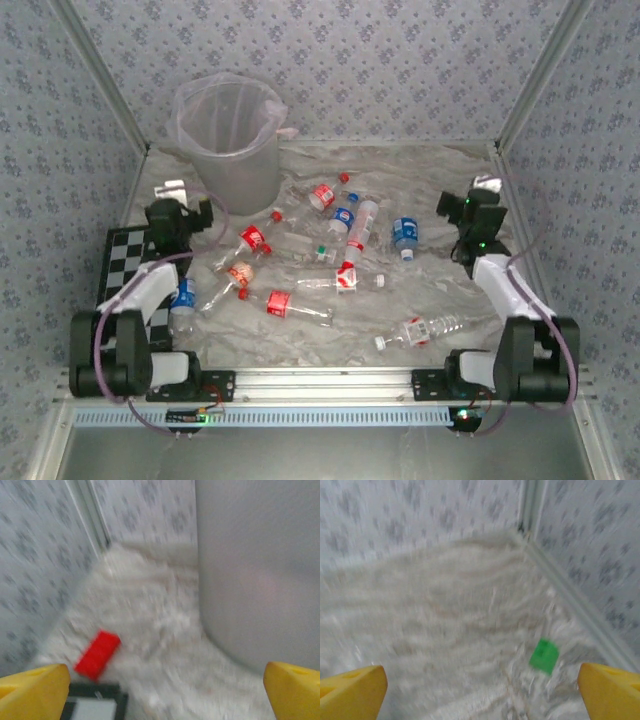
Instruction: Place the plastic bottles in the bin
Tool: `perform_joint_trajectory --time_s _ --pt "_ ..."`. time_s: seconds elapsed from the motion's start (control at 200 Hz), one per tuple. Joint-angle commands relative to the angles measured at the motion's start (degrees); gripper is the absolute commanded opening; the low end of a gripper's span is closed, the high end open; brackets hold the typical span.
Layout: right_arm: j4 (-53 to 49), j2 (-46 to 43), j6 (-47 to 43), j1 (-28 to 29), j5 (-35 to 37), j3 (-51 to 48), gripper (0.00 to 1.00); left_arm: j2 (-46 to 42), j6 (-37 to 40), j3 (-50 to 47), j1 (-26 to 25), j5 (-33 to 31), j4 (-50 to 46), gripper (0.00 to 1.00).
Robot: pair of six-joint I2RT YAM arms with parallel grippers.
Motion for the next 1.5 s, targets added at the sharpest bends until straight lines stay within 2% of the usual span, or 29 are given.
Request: perform_joint_trajectory --time_s 0.0,0.09,0.15,0.24,0.4,0.515,0.62,0.69,0.89,1.069,1.244,1.384,1.494 --pt "-34.0 -3.4 14.0 2.1 8.3 6.6 1.0 -5.7 -3.3 6.9 -0.2 -2.5 -20.2 0.99" --pt "-50.5 -5.1 23.4 4.9 11.9 11.4 1.0 -8.8 -9.1 11.8 -0.4 0.3 -32.8 0.99" --pt "-59.8 -5.8 31.8 6.2 12.8 13.9 1.0 -10.4 -10.3 14.1 -0.8 2.9 -39.1 0.99" --pt "-71.0 -6.3 42.2 6.6 8.9 14.9 1.0 -11.6 -8.7 17.1 -1.0 5.0 -45.8 0.99" --pt "-74.2 -9.1 53.6 8.4 0.3 10.1 1.0 -9.9 -7.1 25.5 -1.7 9.5 -55.0 0.99" --pt "-70.7 -12.5 60.2 8.5 -5.9 2.6 0.98 -9.7 -6.5 27.2 -3.3 14.1 -54.4 0.99" --pt "-68.9 -12.8 62.4 8.6 -10.2 -1.4 0.98 -10.6 -7.9 25.2 -3.3 21.0 -50.8 0.99" --pt "-69.4 -12.3 62.8 9.4 -10.1 -2.2 0.98 -10.7 -9.2 24.2 -3.4 24.1 -49.8 0.99" --pt "-62.5 -10.7 66.1 9.4 -10.3 -8.5 0.94 -10.5 -13.0 23.5 -3.3 26.2 -48.2 0.99" --pt "-54.3 -6.1 64.3 8.0 -9.4 -11.3 0.93 -12.2 -16.2 24.2 -3.3 28.5 -46.1 0.99" --pt "-53.5 -2.1 60.0 7.8 -9.4 -8.3 0.73 -11.7 -20.1 24.8 -3.3 30.3 -45.6 0.98" --pt "-56.4 -2.9 58.0 9.3 -7.9 -5.6 0.58 -10.4 -24.5 24.9 -4.1 32.9 -43.8 0.96" --pt "-57.9 -5.2 56.8 10.5 -6.9 -3.0 0.55 -9.5 -25.4 26.1 -6.7 35.3 -42.5 0.95"
